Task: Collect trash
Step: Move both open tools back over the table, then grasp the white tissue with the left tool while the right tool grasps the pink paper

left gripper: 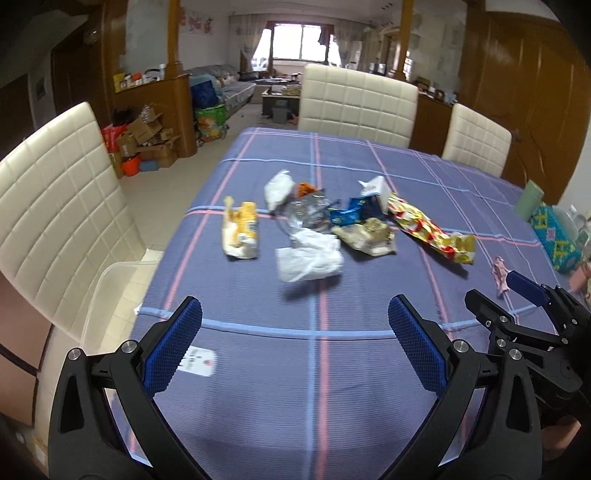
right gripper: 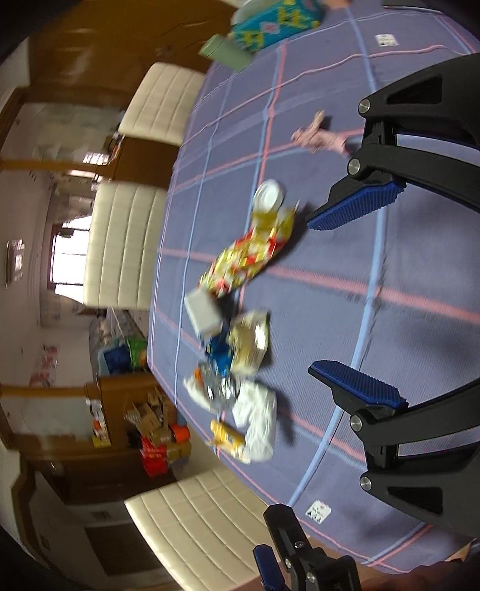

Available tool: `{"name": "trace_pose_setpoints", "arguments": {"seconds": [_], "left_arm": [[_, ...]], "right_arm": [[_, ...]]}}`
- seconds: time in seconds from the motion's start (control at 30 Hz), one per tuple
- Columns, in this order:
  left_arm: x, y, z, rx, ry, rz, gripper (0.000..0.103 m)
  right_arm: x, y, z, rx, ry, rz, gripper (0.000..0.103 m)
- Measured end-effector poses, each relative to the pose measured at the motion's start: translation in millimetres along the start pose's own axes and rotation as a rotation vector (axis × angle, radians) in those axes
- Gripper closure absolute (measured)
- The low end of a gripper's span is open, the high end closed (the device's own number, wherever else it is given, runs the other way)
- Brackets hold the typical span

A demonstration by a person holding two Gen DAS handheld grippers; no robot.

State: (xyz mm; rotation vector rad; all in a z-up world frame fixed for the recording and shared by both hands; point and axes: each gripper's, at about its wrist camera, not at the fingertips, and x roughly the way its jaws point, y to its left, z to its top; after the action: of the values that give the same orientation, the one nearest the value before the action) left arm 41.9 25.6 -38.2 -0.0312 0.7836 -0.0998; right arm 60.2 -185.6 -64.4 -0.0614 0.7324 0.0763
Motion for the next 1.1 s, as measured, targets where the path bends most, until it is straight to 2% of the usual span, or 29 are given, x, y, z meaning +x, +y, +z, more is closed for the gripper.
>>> {"name": "trace_pose_setpoints", "arguments": {"seconds": [0.2, 0.47, 0.9, 1.03, 1.1], "left_arm": [[6, -40, 0, 0.063, -0.001, -0.018, 0.004], [34, -65, 4, 0.084, 0.036, -0.016, 0.004], [63, -61, 21, 0.054, 0.049, 0.017, 0.004], [78, -62, 24, 0.052, 0.076, 0.018, 0.004], [83, -61, 26, 0.065, 0.076, 0.044, 0.004]], "right_arm": [[-2, -38, -15, 0.05, 0.027, -0.023, 0.031], [10, -82, -23, 0.117, 0.062, -0.058, 0.031], [25, -154, -25, 0.251, 0.122, -0.129, 0.031], [30, -166, -24, 0.304, 0.131, -0.115, 0.031], [37, -166, -26, 0.323, 0.155, -0.099, 0.031]]}}
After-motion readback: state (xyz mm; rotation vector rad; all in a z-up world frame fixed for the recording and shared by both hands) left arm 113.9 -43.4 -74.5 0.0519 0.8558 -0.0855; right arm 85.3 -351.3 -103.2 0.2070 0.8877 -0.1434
